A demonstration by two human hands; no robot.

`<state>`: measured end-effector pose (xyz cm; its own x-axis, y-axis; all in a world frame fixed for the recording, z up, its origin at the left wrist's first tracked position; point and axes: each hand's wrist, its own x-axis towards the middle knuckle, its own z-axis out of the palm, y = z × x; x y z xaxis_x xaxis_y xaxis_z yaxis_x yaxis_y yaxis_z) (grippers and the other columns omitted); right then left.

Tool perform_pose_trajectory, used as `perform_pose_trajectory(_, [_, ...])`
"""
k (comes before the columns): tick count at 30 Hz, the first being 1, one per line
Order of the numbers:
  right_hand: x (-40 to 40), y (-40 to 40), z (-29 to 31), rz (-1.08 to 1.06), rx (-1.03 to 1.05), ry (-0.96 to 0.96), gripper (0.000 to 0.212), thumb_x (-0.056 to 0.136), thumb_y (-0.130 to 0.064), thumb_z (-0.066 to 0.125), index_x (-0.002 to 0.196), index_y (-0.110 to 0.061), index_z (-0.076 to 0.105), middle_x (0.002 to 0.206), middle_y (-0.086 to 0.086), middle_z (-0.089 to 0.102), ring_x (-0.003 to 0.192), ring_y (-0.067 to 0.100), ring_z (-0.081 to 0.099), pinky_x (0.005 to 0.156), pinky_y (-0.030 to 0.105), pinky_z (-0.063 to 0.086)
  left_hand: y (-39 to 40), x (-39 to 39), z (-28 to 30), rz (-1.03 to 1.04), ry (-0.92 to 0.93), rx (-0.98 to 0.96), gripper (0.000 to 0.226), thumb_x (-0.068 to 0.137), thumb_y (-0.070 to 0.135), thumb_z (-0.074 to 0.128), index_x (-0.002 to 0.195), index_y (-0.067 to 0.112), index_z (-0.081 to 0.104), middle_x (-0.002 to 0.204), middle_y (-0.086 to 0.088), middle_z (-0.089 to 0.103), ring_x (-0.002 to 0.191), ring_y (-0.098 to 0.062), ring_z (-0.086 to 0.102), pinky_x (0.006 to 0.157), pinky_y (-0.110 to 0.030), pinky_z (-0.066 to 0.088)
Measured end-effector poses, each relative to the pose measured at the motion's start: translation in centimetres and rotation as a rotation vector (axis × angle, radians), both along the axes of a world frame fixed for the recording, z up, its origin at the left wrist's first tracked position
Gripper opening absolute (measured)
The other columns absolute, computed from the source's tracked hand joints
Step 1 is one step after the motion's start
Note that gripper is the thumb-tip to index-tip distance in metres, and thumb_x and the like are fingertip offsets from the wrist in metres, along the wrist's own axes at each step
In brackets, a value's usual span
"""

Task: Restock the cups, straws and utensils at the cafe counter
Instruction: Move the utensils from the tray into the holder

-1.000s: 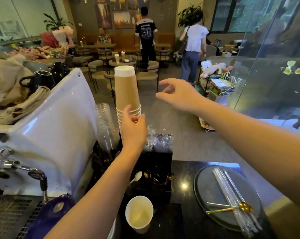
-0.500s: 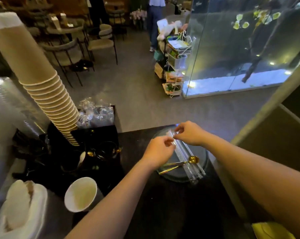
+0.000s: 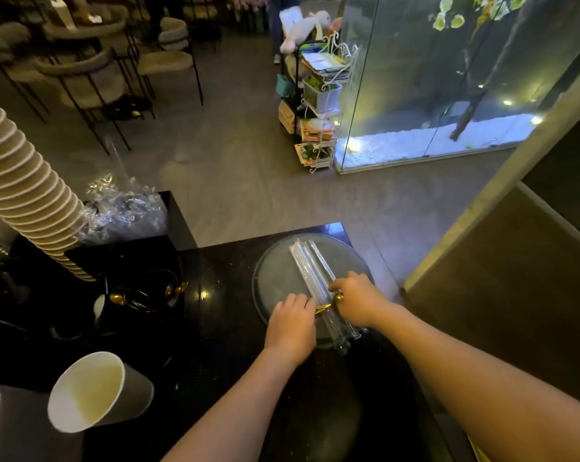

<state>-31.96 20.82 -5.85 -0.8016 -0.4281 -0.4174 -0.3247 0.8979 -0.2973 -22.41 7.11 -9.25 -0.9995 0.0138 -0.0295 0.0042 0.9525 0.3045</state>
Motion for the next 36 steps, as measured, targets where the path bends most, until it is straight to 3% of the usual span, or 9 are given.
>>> perform_pose_trajectory(11, [0.2, 0.5, -0.8, -0.075, -0.126, 0.032, 0.033, 0.095, -0.012, 0.063, 0.127, -0.019, 0.064, 0.125, 0.007, 0.057, 0.108, 0.023, 0.059, 0.098, 0.031, 0.047, -0.1, -1.2, -0.7, -0.061, 0.036, 0.015, 0.019, 0.092, 0.005, 0.054, 0.108, 0.007, 0.065, 0.109, -0.008, 0.060, 0.102, -0.023, 0.052, 0.087, -0.035, 0.048])
perform_pose_trajectory(18, [-0.9, -0.5, 2.7, -0.103, -0.421, 0.007, 0.025, 0.095, -0.016, 0.064, 0.120, -0.019, 0.068, 0.106, -0.006, 0.071, 0.096, 0.006, 0.063, 0.092, 0.025, 0.052, -1.9, -0.8, 2.1, 0.052, 0.106, 0.132, 0.015, 0.094, 0.007, 0.055, 0.105, 0.010, 0.064, 0.105, -0.004, 0.059, 0.099, -0.019, 0.052, 0.083, -0.032, 0.049])
perform_pose_trajectory(21, [-1.5, -2.7, 6.0, -0.046, -0.526, 0.058, 0.019, 0.093, -0.020, 0.068, 0.111, -0.023, 0.073, 0.085, -0.023, 0.066, 0.080, -0.008, 0.064, 0.070, 0.009, 0.047, -3.6, 0.0, 4.9, 0.127, 0.215, 0.177, 0.015, 0.098, 0.012, 0.050, 0.102, 0.010, 0.064, 0.098, -0.005, 0.059, 0.093, -0.019, 0.052, 0.078, -0.033, 0.049])
perform_pose_trajectory(23, [-1.7, -4.9, 8.6, -0.020, -0.623, 0.070, 0.015, 0.091, -0.018, 0.071, 0.105, -0.022, 0.076, 0.078, -0.023, 0.068, 0.069, -0.008, 0.067, 0.061, 0.006, 0.049, -5.1, 0.8, 7.3, 0.175, 0.295, 0.204, 0.019, 0.099, 0.014, 0.050, 0.102, 0.008, 0.067, 0.095, -0.009, 0.061, 0.089, -0.023, 0.053, 0.077, -0.036, 0.047])
perform_pose_trajectory(28, [-0.6, -10.8, 14.7, 0.141, -0.794, 0.098, 0.019, 0.091, -0.015, 0.071, 0.102, -0.030, 0.072, 0.079, -0.017, 0.071, 0.069, 0.000, 0.071, 0.069, 0.016, 0.059, -9.8, 2.6, 13.1, 0.305, 0.446, 0.233, 0.015, 0.093, 0.010, 0.060, 0.094, 0.000, 0.072, 0.087, -0.019, 0.068, 0.085, -0.036, 0.061, 0.075, -0.047, 0.048])
perform_pose_trajectory(32, [1.4, -15.7, 18.1, 0.367, -0.785, 0.261, 0.018, 0.093, -0.018, 0.068, 0.109, -0.020, 0.075, 0.087, -0.014, 0.069, 0.073, -0.001, 0.066, 0.075, 0.018, 0.053, -14.4, 4.3, 15.8, 0.428, 0.453, 0.304, 0.017, 0.093, 0.017, 0.064, 0.102, 0.007, 0.075, 0.095, -0.010, 0.073, 0.091, -0.027, 0.065, 0.081, -0.032, 0.050])
perform_pose_trajectory(34, [2.6, -17.9, 19.2, 0.468, -0.761, 0.356, 0.018, 0.093, -0.017, 0.067, 0.109, -0.015, 0.077, 0.093, -0.003, 0.072, 0.081, 0.008, 0.064, 0.080, 0.023, 0.049, -16.4, 5.2, 16.3, 0.496, 0.449, 0.331, 0.021, 0.093, 0.021, 0.067, 0.109, 0.010, 0.075, 0.101, -0.007, 0.076, 0.094, -0.021, 0.067, 0.081, -0.021, 0.043])
perform_pose_trajectory(36, [3.9, -19.9, 19.8, 0.554, -0.746, 0.411, 0.018, 0.094, -0.017, 0.065, 0.108, -0.013, 0.078, 0.098, 0.005, 0.075, 0.089, 0.018, 0.067, 0.083, 0.031, 0.052, -18.2, 6.2, 16.4, 0.537, 0.437, 0.365, 0.020, 0.092, 0.021, 0.068, 0.108, 0.011, 0.076, 0.100, -0.005, 0.077, 0.093, -0.018, 0.068, 0.080, -0.019, 0.042])
